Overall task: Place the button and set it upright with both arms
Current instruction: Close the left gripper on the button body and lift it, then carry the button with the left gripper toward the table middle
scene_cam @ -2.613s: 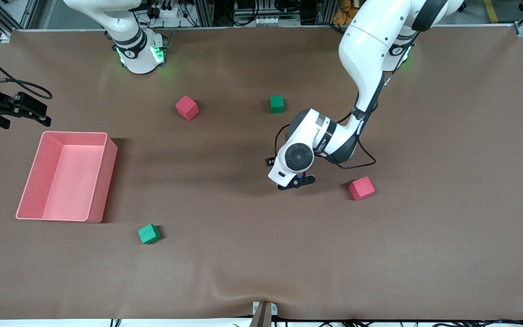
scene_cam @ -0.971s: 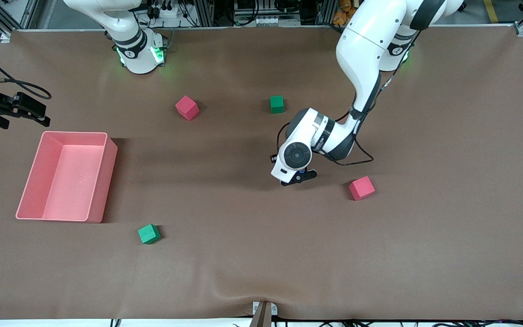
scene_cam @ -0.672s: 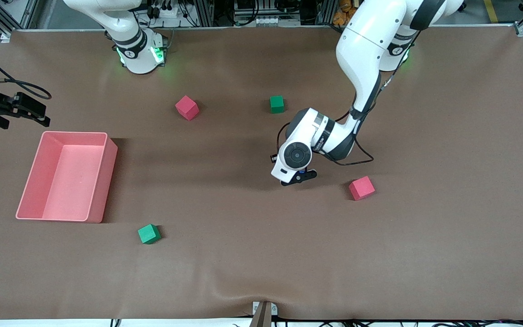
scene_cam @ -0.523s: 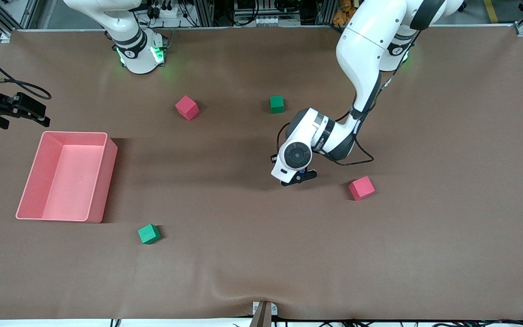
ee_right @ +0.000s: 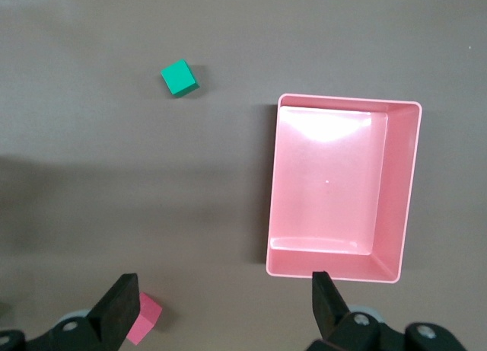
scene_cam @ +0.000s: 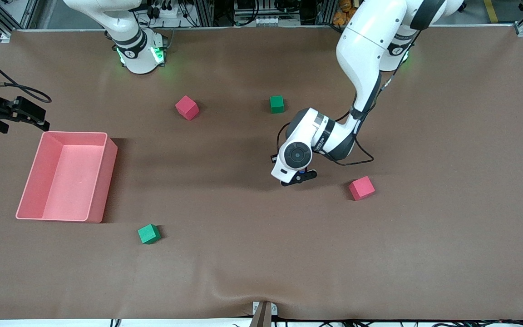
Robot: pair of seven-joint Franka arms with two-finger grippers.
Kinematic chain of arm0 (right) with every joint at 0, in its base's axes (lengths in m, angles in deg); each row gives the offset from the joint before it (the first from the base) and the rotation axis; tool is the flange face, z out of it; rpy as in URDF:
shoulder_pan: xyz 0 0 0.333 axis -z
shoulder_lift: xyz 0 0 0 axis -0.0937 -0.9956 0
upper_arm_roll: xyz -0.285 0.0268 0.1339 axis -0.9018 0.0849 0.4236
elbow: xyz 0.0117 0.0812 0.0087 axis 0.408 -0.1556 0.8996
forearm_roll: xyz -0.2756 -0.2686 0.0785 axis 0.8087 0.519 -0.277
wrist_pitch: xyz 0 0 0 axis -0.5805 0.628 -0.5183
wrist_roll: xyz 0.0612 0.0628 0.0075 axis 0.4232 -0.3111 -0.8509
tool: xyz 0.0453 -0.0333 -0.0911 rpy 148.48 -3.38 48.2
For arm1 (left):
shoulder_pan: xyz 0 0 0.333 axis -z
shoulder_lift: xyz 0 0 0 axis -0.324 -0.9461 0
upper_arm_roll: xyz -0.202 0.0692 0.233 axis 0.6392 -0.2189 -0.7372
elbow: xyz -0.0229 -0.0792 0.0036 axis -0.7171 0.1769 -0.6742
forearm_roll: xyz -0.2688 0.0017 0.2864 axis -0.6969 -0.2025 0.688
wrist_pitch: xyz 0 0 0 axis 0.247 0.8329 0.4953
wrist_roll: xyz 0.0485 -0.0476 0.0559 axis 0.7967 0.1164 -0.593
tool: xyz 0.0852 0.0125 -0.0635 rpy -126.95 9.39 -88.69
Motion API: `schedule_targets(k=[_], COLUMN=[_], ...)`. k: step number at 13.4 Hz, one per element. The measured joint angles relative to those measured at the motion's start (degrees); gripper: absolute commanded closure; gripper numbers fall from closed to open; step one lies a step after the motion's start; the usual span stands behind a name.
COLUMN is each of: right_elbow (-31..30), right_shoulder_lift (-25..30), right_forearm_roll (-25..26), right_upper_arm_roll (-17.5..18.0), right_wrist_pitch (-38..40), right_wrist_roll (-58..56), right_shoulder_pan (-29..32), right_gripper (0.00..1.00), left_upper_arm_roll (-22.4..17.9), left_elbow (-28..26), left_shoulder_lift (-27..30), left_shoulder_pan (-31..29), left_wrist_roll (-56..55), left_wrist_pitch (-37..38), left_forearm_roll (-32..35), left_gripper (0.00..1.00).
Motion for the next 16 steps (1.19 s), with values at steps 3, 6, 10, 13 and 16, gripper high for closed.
schedule_targets(k=[3,6,10,13,16], right_elbow=[0.0,0.0,0.5,0.6,0.9], right_shoulder_lift=[-0.2,-0.3,0.0,0.4,0.7], right_forearm_roll=[0.0,0.0,0.0,0.0,0.0], right_upper_arm_roll=[0.0,-0.2,-0.4,-0.5,-0.5], right_wrist_pitch=[-0.1,1.5,6.0,6.1,6.2], right_wrist_roll=[0.1,0.3,0.3,0.3,0.3], right_shoulder_pan=[0.0,0.0,0.7,1.4,2.0], right_gripper=[0.0,0.0,0.0,0.0,0.0], left_upper_arm_roll=[-0.1,-0.4,-0.6,-0.6,-1.4], left_elbow=[1.0,3.0,5.5,7.5,8.5], left_shoulder_lift=[0.0,0.0,-0.3,-0.3,-0.3], left_shoulder_pan=[0.0,0.0,0.0,0.9,4.5], left_wrist_roll=[0.0,0.0,-0.1,-2.1,-9.6], left_wrist_pitch=[-0.5,-0.9,-1.3,-1.4,-1.4], left_forearm_roll=[0.0,0.0,4.2,9.6,20.0], left_gripper=[0.81,0.81,0.82,0.88,0.88])
